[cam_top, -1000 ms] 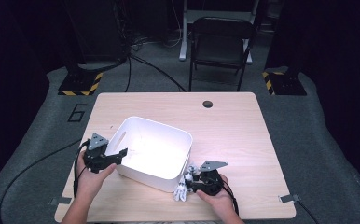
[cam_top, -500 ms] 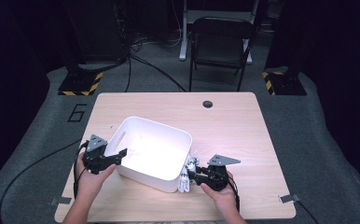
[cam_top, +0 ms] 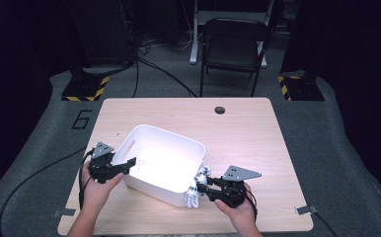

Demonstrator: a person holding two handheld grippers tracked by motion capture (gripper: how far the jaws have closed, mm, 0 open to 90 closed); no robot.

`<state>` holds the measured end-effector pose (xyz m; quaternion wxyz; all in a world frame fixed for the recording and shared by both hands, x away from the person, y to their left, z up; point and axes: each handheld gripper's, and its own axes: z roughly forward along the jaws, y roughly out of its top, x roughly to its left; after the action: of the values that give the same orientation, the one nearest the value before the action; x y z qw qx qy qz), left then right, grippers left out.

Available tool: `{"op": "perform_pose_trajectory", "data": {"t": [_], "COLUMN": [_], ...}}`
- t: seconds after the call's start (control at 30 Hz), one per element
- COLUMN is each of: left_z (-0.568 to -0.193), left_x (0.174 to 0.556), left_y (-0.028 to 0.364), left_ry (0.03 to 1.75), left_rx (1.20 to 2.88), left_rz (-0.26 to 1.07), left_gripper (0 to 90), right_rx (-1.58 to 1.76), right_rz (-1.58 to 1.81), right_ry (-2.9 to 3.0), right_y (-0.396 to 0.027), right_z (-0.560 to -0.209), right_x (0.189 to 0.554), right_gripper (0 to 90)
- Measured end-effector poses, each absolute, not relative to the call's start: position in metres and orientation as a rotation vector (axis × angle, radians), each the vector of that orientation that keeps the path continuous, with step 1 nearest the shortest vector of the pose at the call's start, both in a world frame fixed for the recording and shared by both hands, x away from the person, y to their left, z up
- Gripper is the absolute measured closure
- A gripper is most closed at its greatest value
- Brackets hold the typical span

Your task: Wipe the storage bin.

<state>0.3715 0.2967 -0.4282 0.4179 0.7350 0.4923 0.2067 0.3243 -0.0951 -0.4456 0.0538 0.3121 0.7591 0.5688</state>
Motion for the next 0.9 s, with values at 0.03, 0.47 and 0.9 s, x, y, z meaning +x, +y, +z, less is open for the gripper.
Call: {"op": "perform_pose_trajectory", "data": {"t": [0.03, 0.47, 0.9], "left_z": [-0.428, -0.425, -0.425], "left_x": [0.371, 0.369, 0.374], "left_y": [0.296, 0.293, 0.293], "left_ry": [1.237, 1.262, 1.27], "left_rx": [1.854, 1.869, 1.885], "left_rz": [0.523, 0.533, 0.515], "left_gripper": [34.3, 34.7, 37.8], "right_rx": [0.966, 1.062, 1.174], "right_rz": [1.735, 1.669, 1.403], "right_ry": [2.299, 2.224, 2.435], "right_y": [-0.096, -0.1, -0.085], "right_z": [-0.448, -0.455, -0.509], "right_x": [0.326, 0.337, 0.34], "right_gripper": [64.5, 64.2, 65.6]}}
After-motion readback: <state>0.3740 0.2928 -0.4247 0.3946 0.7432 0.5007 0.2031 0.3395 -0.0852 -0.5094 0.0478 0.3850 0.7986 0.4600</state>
